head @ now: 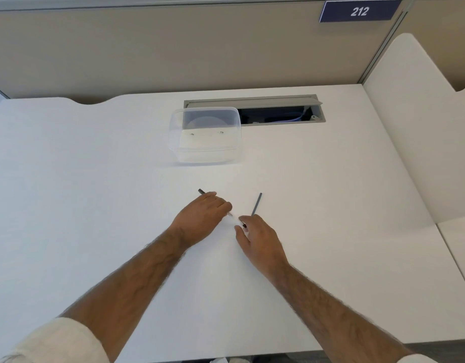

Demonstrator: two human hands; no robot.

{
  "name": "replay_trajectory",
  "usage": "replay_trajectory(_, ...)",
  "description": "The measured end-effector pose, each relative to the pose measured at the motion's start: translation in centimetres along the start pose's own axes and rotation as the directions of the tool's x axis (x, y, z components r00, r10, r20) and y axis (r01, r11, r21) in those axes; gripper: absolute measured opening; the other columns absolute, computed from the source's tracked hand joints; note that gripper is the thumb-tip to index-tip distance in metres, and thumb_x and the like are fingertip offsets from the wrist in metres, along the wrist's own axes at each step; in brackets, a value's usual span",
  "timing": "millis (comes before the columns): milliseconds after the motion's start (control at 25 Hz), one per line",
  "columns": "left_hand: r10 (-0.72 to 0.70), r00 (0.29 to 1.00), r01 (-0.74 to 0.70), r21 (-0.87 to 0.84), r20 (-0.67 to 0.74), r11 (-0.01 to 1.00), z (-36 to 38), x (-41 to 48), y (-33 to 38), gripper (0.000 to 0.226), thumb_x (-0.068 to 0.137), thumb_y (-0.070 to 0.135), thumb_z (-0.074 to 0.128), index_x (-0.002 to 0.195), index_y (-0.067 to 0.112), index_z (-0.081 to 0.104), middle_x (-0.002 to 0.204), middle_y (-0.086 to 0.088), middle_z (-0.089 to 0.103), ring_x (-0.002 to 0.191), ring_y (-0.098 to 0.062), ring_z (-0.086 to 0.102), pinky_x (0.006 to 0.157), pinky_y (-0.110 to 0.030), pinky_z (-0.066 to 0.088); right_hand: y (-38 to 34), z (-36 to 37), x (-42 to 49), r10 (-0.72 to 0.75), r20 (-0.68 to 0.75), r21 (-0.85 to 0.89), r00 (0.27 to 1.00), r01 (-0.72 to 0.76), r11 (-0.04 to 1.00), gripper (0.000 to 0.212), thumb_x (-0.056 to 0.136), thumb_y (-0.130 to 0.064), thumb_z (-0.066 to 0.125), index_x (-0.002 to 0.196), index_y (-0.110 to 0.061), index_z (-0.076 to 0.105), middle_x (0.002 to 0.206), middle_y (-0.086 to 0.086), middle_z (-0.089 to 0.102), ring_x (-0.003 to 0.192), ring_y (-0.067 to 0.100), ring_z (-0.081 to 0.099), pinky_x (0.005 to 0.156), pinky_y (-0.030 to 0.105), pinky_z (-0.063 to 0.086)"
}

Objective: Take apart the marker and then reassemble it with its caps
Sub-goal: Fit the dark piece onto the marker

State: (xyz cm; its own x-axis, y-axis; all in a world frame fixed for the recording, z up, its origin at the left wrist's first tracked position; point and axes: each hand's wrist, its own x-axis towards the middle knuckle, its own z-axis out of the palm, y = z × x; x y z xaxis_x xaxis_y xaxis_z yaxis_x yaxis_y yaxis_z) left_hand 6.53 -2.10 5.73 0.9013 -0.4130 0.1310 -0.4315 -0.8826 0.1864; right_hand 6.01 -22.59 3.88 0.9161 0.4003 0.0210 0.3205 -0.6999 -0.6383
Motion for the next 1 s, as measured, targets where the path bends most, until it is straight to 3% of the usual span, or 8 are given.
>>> replay_trajectory(80,-0.087,0.996,0.086,-0.069,-0.015,0.994,-1.5,-1.1,0.2,0.009,0.096,0.007,0.062,0.100,0.015,0.062,0.087,-0.001,0.066,0.080,-0.025,0.060,0.071,-0.044,0.054,-1.0,-0.7,0.3,0.121,0.013,0.291,0.993,-0.119,0.949,0.020,0.096,-0.024,0.060,0.112,-0.016,0.069,0.086,-0.008,0.067,0.072,0.011,0.063,0.070,0.026,0.053)
replay_trajectory(160,-0.187,0.981,0.178,-0.129,-0.058,0.976,-2.8,-2.4,0.8,0.004,0.099,0.017,0.060,0.103,0.020,0.060,0.091,0.005,0.065,0.081,-0.021,0.058,0.061,-0.043,0.052,-2.1,-1.6,0.8,0.278,0.079,0.601,0.957,-0.268,0.753,0.014,0.093,-0.015,0.063,0.103,-0.019,0.073,0.077,-0.006,0.073,0.063,0.013,0.068,0.062,0.027,0.055)
replay_trajectory(240,-0.275,0.957,0.256,-0.180,-0.089,0.950,-3.9,-3.6,1.5,0.007,0.099,0.022,0.060,0.106,0.023,0.060,0.095,0.010,0.063,0.085,-0.018,0.058,0.060,-0.038,0.052,-3.1,-2.4,1.3,0.328,0.127,0.730,0.936,-0.313,0.608,0.018,0.093,-0.006,0.064,0.095,-0.021,0.074,0.073,-0.001,0.075,0.057,0.017,0.069,0.056,0.028,0.056)
replay_trajectory(360,-0.383,0.918,0.342,-0.277,-0.108,0.898,-5.1,-4.4,2.3,0.016,0.097,0.028,0.065,0.113,0.025,0.064,0.097,0.013,0.063,0.092,-0.011,0.058,0.064,-0.030,0.051,-4.2,-3.8,1.9,0.284,0.196,0.779,0.938,-0.325,0.536,0.017,0.093,0.001,0.063,0.097,-0.011,0.074,0.075,0.007,0.076,0.060,0.024,0.071,0.057,0.032,0.058)
replay_trajectory(680,-0.419,0.897,0.382,-0.230,-0.143,0.895,-8.3,-4.5,2.5,0.008,0.097,0.032,0.067,0.098,0.024,0.064,0.087,0.014,0.062,0.082,-0.014,0.057,0.057,-0.032,0.047,-5.8,-6.1,2.9,0.135,0.306,0.707,0.943,-0.320,0.631,0.017,0.101,-0.009,0.057,0.093,0.001,0.069,0.076,0.010,0.071,0.061,0.021,0.065,0.056,0.030,0.051)
replay_trajectory(800,-0.413,0.911,0.390,-0.289,-0.020,0.874,-8.7,-4.1,2.1,0.019,0.102,0.042,0.055,0.107,0.030,0.069,0.083,0.017,0.054,0.084,-0.006,0.048,0.060,-0.028,0.042,-6.0,-6.7,3.2,0.054,0.261,0.607,0.964,-0.207,0.767,0.014,0.101,-0.012,0.056,0.092,-0.007,0.065,0.076,0.004,0.069,0.063,0.013,0.063,0.058,0.025,0.048)
replay_trajectory(880,-0.417,0.900,0.431,-0.376,0.124,0.820,-8.9,-3.6,1.9,0.027,0.104,0.045,0.048,0.112,0.031,0.070,0.083,0.013,0.051,0.083,-0.007,0.046,0.065,-0.035,0.049,-6.2,-6.9,3.3,0.011,0.224,0.557,0.974,-0.138,0.819,0.014,0.101,-0.011,0.055,0.090,-0.011,0.063,0.077,0.007,0.069,0.061,0.011,0.061,0.059,0.020,0.046)
replay_trajectory(1000,-0.427,0.892,0.450,-0.384,0.149,0.806,-9.4,-3.0,2.0,0.028,0.105,0.042,0.049,0.099,0.025,0.070,0.083,0.008,0.054,0.078,-0.012,0.050,0.068,-0.042,0.051,-6.3,-7.0,3.4,-0.011,0.191,0.514,0.982,-0.091,0.853,0.018,0.102,-0.011,0.054,0.085,-0.013,0.061,0.074,0.009,0.067,0.059,0.010,0.056,0.059,0.018,0.044)
